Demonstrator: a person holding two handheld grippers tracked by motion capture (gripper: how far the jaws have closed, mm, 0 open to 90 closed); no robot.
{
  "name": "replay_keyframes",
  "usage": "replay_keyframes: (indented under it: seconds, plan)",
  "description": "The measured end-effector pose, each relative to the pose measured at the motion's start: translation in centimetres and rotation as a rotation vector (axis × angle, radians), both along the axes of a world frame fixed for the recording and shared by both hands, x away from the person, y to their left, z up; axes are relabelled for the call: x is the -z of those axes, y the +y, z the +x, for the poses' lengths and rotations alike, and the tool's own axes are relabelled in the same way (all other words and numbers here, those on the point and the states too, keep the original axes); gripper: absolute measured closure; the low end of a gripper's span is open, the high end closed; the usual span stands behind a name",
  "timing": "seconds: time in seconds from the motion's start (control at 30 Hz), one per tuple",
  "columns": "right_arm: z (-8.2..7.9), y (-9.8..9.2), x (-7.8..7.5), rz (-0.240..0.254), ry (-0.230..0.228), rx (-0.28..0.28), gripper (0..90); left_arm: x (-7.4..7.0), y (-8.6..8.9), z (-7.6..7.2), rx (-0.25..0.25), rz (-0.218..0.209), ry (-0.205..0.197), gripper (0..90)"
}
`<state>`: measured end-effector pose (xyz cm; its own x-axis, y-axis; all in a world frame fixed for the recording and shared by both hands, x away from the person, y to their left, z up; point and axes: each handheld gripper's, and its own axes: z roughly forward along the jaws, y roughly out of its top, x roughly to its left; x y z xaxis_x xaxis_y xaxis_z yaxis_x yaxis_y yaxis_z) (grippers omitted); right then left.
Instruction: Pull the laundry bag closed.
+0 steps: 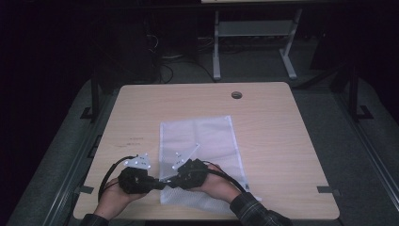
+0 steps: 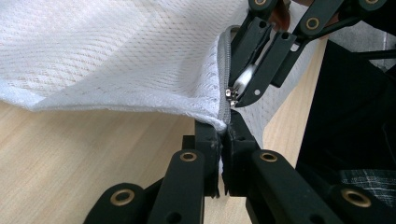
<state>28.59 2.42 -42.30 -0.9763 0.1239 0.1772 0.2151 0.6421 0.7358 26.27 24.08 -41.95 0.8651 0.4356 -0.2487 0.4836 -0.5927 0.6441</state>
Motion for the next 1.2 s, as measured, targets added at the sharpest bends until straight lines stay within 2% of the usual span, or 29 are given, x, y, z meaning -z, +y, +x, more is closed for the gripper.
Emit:
replay_keyframes:
  seconds: [0.5,0.6,0.77,0.83,0.9,0.97,1.03,1.2]
  plan:
    - [-0.1,-0.1,0.1,-0.024,-0.019,-0.001,86.1,0.1,0.1,0.1,-0.012,0.008,0.017,87.1]
    - [0.0,-0.4,0.2,-0.027,-0.009,0.01,86.1,0.1,0.5,0.3,-0.019,-0.006,0.027,87.2]
    - [0.0,-0.5,0.2,-0.025,-0.011,0.007,86.1,0.1,0.5,0.3,-0.021,0.0,0.025,87.2]
    - [0.1,-0.6,0.3,-0.035,-0.016,0.011,86.1,0.1,0.8,0.3,-0.028,-0.01,0.033,87.2]
    - [0.2,-0.8,0.3,-0.026,-0.007,0.016,86.1,0.2,0.9,0.4,-0.027,-0.022,0.035,87.0]
    - [0.1,-0.7,0.3,-0.028,-0.013,0.017,86.1,0.3,0.9,0.3,-0.026,-0.025,0.027,85.2]
    - [0.2,-0.8,0.3,-0.031,-0.013,0.022,86.1,0.3,1.1,0.3,-0.024,-0.031,0.028,76.1]
    - [0.5,-1.1,0.3,-0.028,-0.008,0.039,86.0,0.2,1.5,0.5,-0.033,-0.095,0.054,66.7]
